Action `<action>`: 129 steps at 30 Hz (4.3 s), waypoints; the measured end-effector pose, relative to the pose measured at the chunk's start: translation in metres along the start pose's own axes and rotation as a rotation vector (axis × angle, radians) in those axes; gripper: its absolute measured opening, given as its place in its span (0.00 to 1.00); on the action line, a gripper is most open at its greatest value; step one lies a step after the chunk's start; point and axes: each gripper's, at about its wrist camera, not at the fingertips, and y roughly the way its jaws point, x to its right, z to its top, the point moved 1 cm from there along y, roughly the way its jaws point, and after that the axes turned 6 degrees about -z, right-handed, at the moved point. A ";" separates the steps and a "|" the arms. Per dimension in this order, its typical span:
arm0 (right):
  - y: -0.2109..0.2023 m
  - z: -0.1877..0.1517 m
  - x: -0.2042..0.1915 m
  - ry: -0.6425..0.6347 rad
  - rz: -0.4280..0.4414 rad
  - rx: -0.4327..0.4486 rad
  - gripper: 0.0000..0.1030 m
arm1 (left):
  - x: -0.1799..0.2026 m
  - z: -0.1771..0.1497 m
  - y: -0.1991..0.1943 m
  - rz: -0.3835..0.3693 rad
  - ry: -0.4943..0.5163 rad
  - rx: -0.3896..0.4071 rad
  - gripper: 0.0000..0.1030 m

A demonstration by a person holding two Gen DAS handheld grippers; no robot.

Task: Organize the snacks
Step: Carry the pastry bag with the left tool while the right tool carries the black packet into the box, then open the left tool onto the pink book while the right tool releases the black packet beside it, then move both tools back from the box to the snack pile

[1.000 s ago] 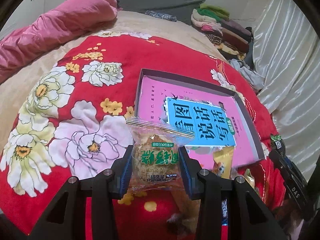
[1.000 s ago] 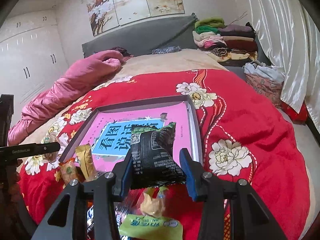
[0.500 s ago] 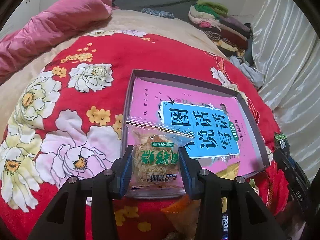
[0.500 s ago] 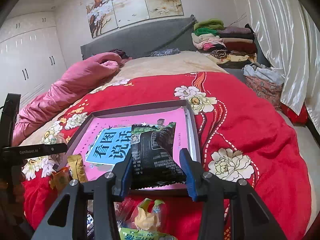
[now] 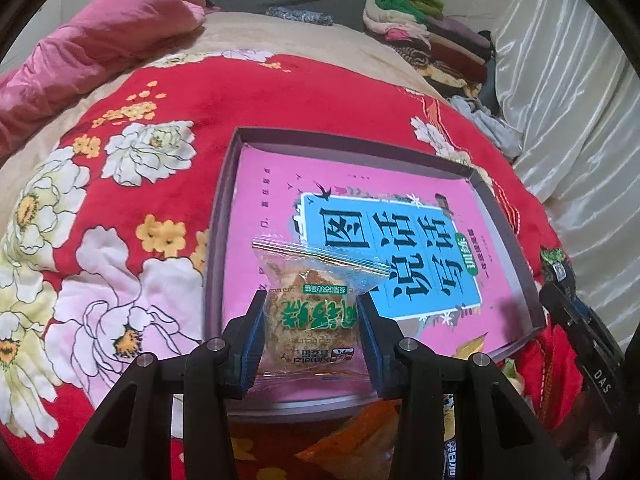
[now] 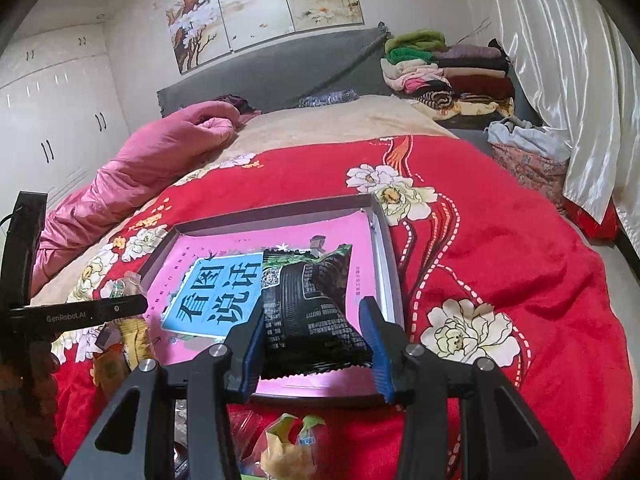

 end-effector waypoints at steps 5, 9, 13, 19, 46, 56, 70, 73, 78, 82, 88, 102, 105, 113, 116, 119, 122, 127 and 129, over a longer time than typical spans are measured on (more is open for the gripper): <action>0.008 -0.002 -0.002 -0.010 -0.001 -0.022 0.44 | 0.003 -0.003 0.005 -0.012 0.015 -0.019 0.43; 0.015 -0.005 -0.004 -0.015 -0.004 -0.048 0.44 | 0.004 -0.005 0.009 -0.026 0.016 -0.034 0.43; 0.023 -0.008 -0.002 -0.016 -0.015 -0.077 0.44 | 0.001 -0.007 0.012 -0.025 0.008 -0.046 0.43; 0.032 -0.013 0.000 -0.014 -0.027 -0.120 0.44 | 0.000 -0.009 0.014 -0.017 0.012 -0.060 0.43; 0.034 -0.013 -0.001 -0.022 -0.030 -0.126 0.47 | -0.004 -0.010 0.017 -0.002 0.005 -0.086 0.44; 0.031 -0.013 0.000 -0.013 -0.030 -0.116 0.49 | -0.002 -0.010 0.012 0.008 0.021 -0.075 0.52; 0.022 -0.008 0.002 0.011 0.002 -0.088 0.58 | -0.004 -0.007 -0.004 -0.009 0.003 -0.038 0.64; 0.017 -0.006 0.002 0.017 0.014 -0.068 0.59 | -0.007 -0.007 -0.009 -0.011 -0.006 -0.028 0.70; 0.011 -0.004 -0.001 0.013 0.030 -0.049 0.63 | -0.009 -0.008 -0.017 -0.007 -0.017 -0.016 0.73; 0.007 -0.003 -0.002 0.007 0.032 -0.039 0.64 | -0.009 -0.009 -0.027 -0.011 -0.015 -0.003 0.73; 0.001 -0.004 -0.003 -0.002 0.035 -0.027 0.67 | -0.006 -0.012 -0.040 -0.023 -0.005 0.011 0.73; -0.011 -0.006 -0.006 -0.010 0.056 -0.008 0.71 | -0.002 -0.022 -0.057 -0.043 0.006 0.019 0.74; -0.014 -0.007 -0.005 -0.007 0.060 -0.008 0.71 | 0.000 -0.025 -0.058 -0.044 0.010 0.015 0.74; -0.030 -0.014 -0.001 0.015 0.066 -0.019 0.71 | 0.004 -0.033 -0.060 -0.045 0.023 -0.001 0.74; -0.036 -0.019 -0.001 0.019 0.061 -0.034 0.71 | 0.006 -0.037 -0.061 -0.049 0.030 -0.011 0.74; -0.039 -0.021 -0.002 0.017 0.053 -0.049 0.71 | 0.008 -0.042 -0.061 -0.054 0.034 -0.022 0.74; -0.042 -0.021 -0.002 0.016 0.049 -0.049 0.71 | 0.009 -0.045 -0.063 -0.053 0.040 -0.027 0.74; -0.047 -0.021 -0.003 0.010 0.061 -0.038 0.71 | 0.009 -0.049 -0.065 -0.055 0.041 -0.031 0.74; -0.049 -0.022 -0.007 0.000 0.065 -0.039 0.71 | 0.009 -0.050 -0.066 -0.054 0.042 -0.033 0.74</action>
